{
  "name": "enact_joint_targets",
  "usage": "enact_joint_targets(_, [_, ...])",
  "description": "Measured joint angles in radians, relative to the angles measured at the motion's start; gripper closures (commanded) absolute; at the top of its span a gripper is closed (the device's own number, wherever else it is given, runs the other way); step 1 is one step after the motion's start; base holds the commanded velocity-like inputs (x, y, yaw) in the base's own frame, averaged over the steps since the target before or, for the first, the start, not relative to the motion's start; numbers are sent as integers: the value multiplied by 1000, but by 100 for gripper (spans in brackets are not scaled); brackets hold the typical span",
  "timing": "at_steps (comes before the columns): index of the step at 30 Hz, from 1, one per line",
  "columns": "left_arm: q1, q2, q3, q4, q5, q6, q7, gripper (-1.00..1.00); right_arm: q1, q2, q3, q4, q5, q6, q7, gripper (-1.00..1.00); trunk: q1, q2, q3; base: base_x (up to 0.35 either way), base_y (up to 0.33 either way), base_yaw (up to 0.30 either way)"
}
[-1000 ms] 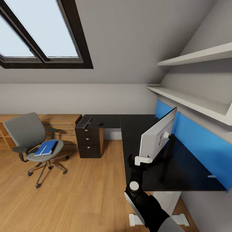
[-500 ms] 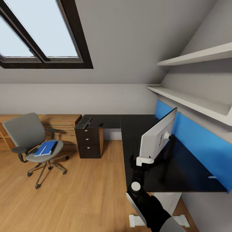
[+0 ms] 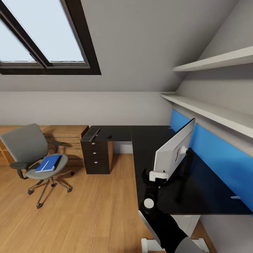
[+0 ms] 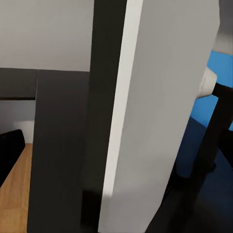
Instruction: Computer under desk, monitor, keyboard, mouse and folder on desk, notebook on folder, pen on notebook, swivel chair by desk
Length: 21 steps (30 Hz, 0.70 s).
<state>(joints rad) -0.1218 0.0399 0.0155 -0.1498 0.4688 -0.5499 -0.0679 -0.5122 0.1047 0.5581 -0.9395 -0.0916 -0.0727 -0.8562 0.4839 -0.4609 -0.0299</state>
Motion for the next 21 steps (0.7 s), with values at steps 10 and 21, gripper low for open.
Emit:
enact_joint_targets(10, [0,-1,0,0,-1,0,0,-100,0,-8,0,1,0,-2,0,-100,0,0,0,69,0,0])
enact_joint_targets(21, [0,0,0,0,0,0,0,-100,0,-9,0,1,0,-2,0,-100,0,0,0,77,0,0])
